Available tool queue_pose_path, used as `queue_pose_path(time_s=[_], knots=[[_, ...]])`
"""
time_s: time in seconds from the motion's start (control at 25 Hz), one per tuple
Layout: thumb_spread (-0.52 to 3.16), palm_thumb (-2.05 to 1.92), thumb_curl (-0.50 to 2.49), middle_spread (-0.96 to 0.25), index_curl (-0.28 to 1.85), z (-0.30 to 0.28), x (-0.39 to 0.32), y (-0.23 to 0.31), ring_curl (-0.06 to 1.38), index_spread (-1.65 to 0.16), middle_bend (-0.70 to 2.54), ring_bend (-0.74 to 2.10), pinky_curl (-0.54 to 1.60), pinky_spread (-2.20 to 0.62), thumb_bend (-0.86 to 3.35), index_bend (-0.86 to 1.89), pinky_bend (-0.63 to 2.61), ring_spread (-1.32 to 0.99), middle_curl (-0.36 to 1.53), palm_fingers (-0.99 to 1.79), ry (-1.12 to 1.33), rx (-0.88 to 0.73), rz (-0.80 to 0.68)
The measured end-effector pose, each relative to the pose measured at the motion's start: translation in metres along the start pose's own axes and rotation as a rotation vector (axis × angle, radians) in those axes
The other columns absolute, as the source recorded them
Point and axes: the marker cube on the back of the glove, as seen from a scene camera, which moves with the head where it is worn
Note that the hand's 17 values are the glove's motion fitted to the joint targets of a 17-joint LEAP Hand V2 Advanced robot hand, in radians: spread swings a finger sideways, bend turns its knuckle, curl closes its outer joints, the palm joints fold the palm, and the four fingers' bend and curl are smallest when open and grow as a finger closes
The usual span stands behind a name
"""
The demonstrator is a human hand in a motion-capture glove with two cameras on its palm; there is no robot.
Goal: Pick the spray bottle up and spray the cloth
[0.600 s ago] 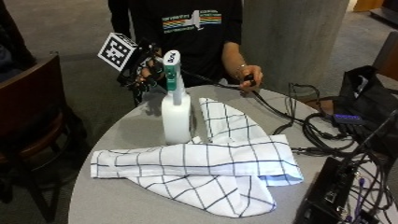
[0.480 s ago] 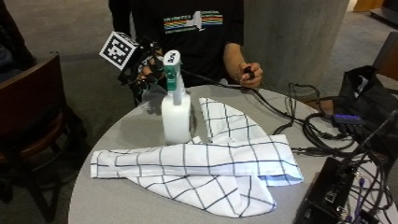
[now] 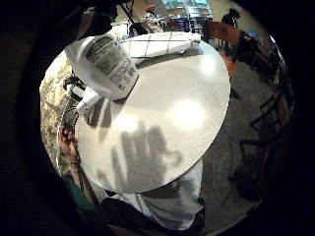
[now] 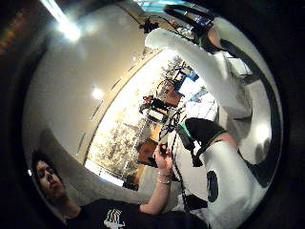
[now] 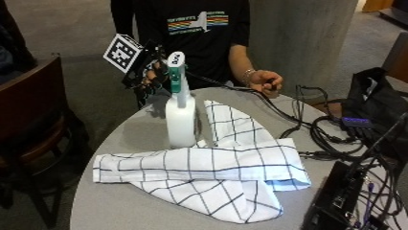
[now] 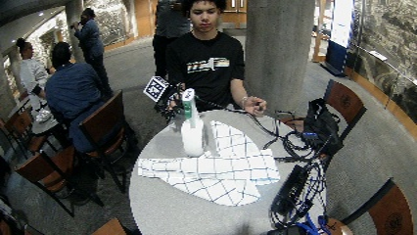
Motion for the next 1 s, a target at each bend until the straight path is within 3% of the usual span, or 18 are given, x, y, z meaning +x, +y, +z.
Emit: queue_pose_path(time_s=[0.4,1.0], knots=[[0.96,0.70,0.25,0.00,0.27,0.004,-0.003,-0.004,0.24,-0.33,0.30,0.30,0.24,0.25,0.20,0.15,0.20,0.01,0.28,0.62,0.007,-0.006,-0.013],[0.98,0.77,0.30,0.01,0.15,0.028,-0.001,-0.060,0.31,-0.37,0.31,0.44,0.34,0.26,0.10,0.02,0.43,0.02,0.34,0.50,0.034,0.024,0.035]])
